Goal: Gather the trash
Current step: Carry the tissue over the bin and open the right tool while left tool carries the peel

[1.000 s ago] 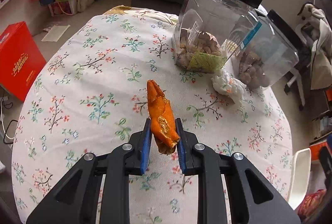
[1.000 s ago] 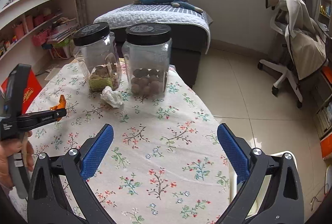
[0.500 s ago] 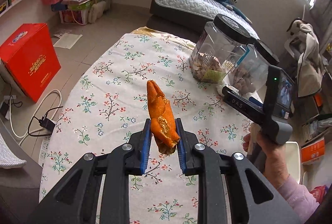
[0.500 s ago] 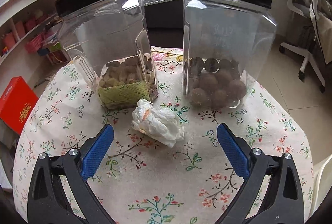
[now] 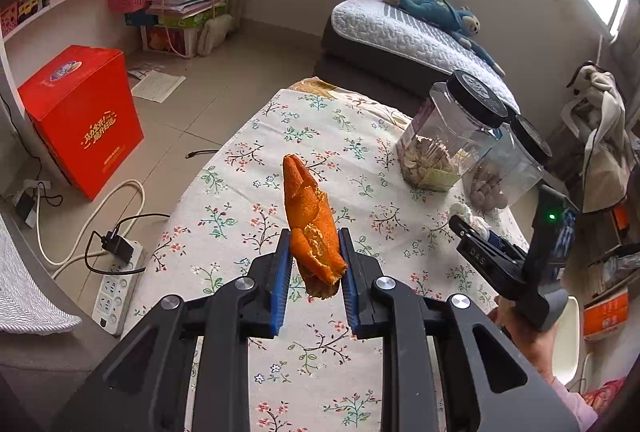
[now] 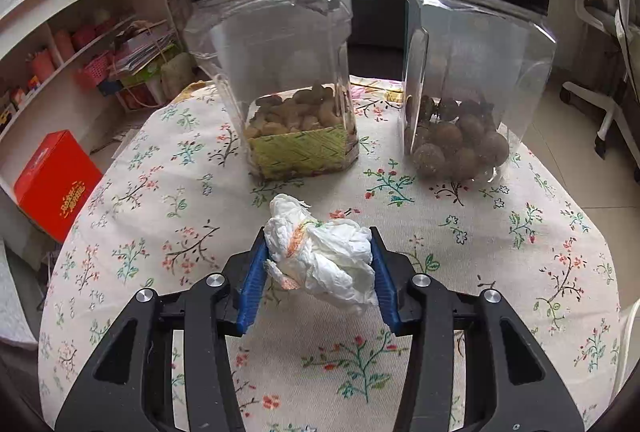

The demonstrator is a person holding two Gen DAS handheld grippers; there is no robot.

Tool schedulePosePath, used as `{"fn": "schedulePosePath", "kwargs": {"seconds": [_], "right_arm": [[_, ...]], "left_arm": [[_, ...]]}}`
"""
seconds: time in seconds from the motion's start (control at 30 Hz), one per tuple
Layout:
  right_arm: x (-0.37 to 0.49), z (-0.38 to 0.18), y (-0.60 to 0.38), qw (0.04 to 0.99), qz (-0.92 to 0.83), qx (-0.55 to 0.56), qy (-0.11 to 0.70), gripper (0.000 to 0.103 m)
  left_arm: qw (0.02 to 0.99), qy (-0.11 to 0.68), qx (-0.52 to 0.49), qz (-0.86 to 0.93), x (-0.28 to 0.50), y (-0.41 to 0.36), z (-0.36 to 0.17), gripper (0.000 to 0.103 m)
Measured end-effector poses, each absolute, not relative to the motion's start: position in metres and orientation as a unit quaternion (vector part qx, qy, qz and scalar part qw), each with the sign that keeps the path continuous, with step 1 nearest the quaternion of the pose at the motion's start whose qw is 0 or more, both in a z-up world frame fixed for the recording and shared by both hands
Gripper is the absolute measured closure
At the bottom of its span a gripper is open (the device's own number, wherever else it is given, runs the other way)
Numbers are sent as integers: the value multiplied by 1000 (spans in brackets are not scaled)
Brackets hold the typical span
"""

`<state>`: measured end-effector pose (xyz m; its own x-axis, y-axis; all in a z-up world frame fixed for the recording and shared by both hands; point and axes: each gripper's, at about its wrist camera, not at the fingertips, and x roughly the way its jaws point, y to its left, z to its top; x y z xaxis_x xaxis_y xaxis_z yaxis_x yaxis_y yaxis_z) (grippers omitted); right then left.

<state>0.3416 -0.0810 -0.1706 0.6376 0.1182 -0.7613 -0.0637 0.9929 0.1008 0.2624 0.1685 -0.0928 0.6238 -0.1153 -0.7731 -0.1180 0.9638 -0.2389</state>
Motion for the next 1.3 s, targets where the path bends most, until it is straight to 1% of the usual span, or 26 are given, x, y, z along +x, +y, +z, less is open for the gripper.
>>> {"fn": "schedulePosePath", "kwargs": {"seconds": [0.23, 0.53, 0.67, 0.8, 0.97, 1.3], "right_arm": [[269, -117, -67, 914, 105, -10, 393, 58], [199, -58, -81, 928, 144, -7, 344, 58], [183, -51, -101, 937, 132, 8, 324, 58], [180, -47, -124, 939, 120, 34, 320, 58], [176, -36, -145, 952, 92, 31, 291, 58], [163, -25, -179, 963, 57, 36, 260, 57]], "left_arm": [[900, 417, -125, 14, 240, 169, -82, 80], [913, 396, -100, 18, 202, 159, -74, 80], [918, 385, -93, 15, 191, 147, -70, 80], [927, 366, -86, 6, 183, 128, -62, 80], [934, 348, -79, -13, 185, 98, -50, 79], [941, 326, -70, -55, 191, 35, -35, 78]]}}
